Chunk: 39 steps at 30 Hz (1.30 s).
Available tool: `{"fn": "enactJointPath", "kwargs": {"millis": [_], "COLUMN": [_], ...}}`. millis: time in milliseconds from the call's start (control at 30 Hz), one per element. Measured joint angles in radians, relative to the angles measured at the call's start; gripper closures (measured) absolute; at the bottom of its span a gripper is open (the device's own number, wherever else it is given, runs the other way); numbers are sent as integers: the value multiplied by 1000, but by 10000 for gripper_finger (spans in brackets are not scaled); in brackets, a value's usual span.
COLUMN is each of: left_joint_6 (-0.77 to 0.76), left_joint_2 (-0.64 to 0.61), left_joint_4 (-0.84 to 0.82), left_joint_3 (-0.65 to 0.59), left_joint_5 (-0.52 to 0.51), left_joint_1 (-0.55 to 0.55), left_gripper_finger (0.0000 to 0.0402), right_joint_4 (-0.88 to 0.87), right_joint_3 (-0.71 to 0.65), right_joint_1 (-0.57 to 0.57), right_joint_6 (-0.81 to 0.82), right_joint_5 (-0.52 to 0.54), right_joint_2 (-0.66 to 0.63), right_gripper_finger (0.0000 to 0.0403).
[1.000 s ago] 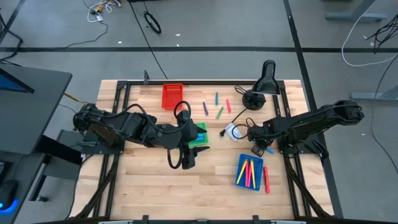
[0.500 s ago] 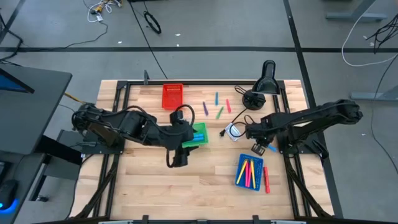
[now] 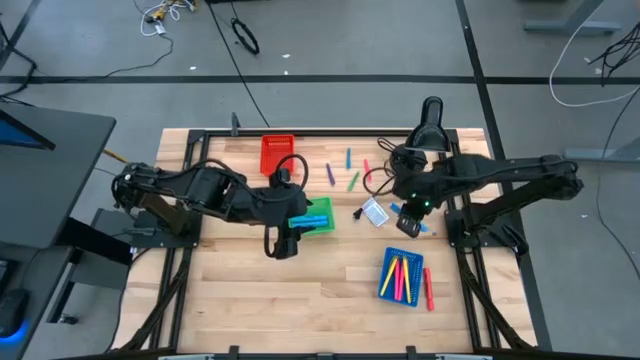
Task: Pick & Place Markers
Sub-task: Put the blue highlighter pen into the green bin
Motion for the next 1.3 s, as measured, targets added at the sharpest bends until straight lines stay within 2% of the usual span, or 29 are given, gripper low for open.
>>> {"fn": "enactJointPath", "kwargs": {"millis": [167, 400, 867, 1033, 1300], "left_joint_6": [10, 0, -15, -15, -15], "left_joint_2": [0, 0, 1, 1, 1], "left_joint_4": [1, 10, 52, 54, 104], "left_joint_3": [0, 0, 0, 0, 0], "left_joint_5": [28, 88, 93, 93, 93], "left_joint_1": [13, 36, 42, 42, 42], "left_gripper_finger": [133, 133, 133, 134, 133], "right_joint_4": [-33, -108, -108, -96, -38], "right_joint_3": [183, 431, 846, 943, 962], "right_joint_1": [13, 52, 105, 122, 135], "right_joint_6": [-65, -161, -267, -280, -282], "right_joint_5": [1, 0, -1, -2, -3], "right_joint_2": [61, 244, 505, 549, 573], "right_gripper_finger": [365, 365, 365, 365, 365]}}
